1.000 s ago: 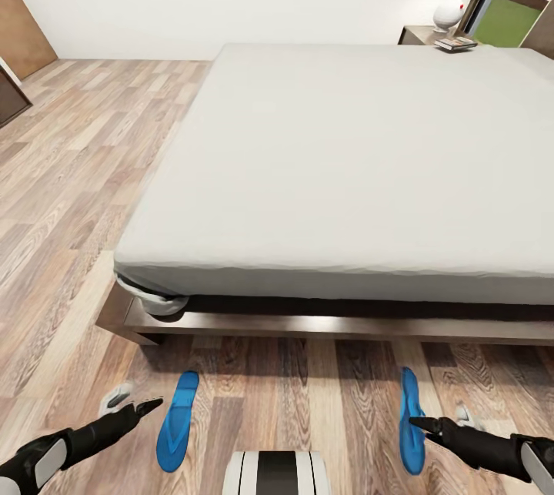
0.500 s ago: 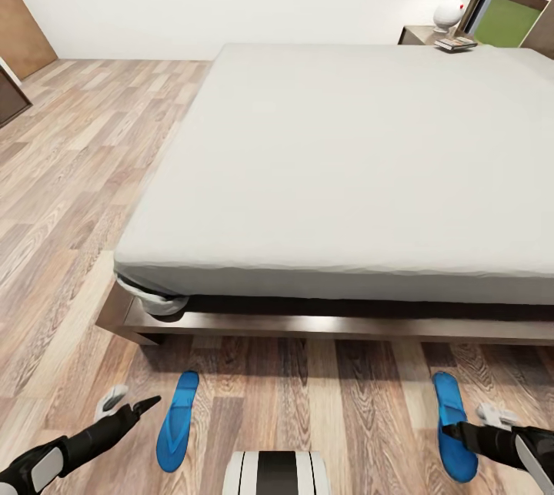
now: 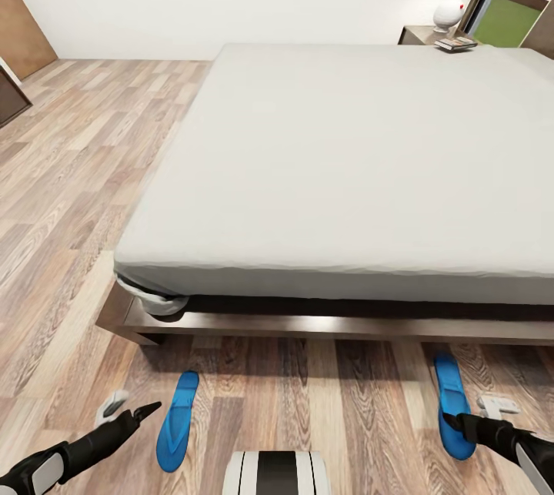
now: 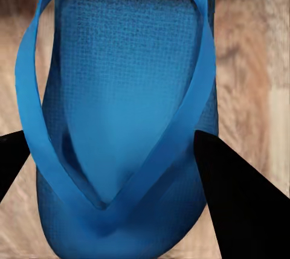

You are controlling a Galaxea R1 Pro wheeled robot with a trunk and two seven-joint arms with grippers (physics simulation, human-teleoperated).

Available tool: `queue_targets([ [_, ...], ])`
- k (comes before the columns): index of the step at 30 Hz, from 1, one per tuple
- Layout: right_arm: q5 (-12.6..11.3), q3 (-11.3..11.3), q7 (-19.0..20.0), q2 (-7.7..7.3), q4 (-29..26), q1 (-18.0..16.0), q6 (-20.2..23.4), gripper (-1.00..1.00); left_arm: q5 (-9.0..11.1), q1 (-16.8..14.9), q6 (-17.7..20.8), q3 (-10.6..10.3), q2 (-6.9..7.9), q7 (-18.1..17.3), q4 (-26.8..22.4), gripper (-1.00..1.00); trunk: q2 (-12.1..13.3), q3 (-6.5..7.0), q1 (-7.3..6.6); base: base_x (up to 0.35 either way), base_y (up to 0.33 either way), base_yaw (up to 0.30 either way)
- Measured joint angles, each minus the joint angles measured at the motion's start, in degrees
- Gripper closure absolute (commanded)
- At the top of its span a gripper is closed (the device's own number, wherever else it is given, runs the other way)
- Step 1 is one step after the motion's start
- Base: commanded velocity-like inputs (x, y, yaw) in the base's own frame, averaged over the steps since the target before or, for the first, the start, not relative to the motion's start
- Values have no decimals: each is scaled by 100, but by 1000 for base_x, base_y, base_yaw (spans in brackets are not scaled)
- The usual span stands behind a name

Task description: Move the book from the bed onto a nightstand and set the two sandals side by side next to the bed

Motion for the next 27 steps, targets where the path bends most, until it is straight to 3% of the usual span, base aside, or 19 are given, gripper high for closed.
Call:
queue_targets([
  [7,-52,1,9,1,413,-3,-23,100,0,0,-18,1,-31,-2,39,-100,0,0,0,0,96,0],
  [27,-33,4,14,10,474,-2,-33,100,0,-1,-10,1,-34,-14,44,-100,0,0,0,0,281,0],
])
